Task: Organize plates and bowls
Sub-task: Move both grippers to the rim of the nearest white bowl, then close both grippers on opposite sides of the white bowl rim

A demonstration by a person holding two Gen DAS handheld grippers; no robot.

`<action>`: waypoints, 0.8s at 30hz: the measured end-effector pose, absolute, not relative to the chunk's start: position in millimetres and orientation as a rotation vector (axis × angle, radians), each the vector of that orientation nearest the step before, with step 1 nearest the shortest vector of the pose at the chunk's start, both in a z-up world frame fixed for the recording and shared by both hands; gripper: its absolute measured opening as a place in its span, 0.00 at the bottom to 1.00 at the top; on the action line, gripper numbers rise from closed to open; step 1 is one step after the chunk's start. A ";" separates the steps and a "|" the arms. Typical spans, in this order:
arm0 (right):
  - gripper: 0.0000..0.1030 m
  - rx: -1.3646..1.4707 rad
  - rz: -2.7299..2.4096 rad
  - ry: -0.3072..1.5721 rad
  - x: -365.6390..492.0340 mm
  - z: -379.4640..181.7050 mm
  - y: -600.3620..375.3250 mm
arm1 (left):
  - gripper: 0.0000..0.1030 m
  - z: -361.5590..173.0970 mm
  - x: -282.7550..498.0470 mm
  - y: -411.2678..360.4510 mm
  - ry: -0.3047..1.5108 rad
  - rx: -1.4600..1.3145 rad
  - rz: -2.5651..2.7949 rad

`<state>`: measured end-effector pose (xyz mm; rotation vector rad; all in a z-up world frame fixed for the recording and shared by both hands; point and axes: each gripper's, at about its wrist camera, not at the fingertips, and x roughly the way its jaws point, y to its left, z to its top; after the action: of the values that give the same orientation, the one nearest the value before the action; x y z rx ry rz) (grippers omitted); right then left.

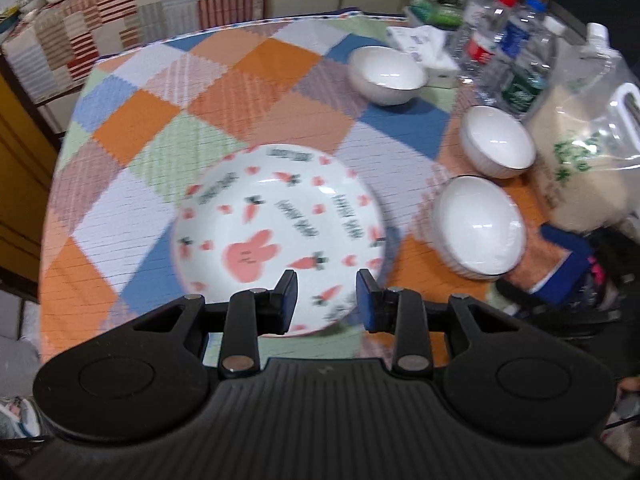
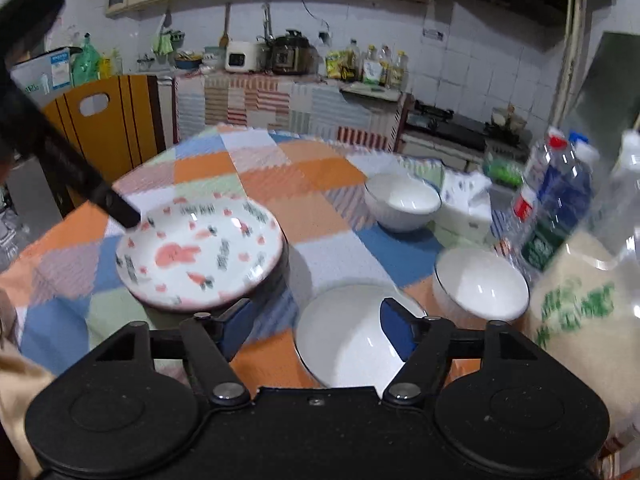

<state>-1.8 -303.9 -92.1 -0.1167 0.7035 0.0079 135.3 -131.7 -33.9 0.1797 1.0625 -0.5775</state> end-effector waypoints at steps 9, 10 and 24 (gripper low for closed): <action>0.91 -0.010 -0.101 0.778 1.5 -142.9 -340.9 | 0.46 -67.5 126.2 -188.3 1.067 0.184 -0.690; 0.91 0.002 -0.104 0.783 2.9 -147.0 -342.4 | 0.46 -71.6 126.9 -193.6 1.065 0.182 -0.698; 0.91 -0.065 -0.048 0.799 31.4 -180.5 -340.5 | 0.43 -113.4 137.6 -240.8 1.089 0.175 -0.726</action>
<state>31.4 -340.5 -180.5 -0.0652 0.7990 -0.0478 137.6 -240.8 -113.4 0.1746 1.0886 -0.7263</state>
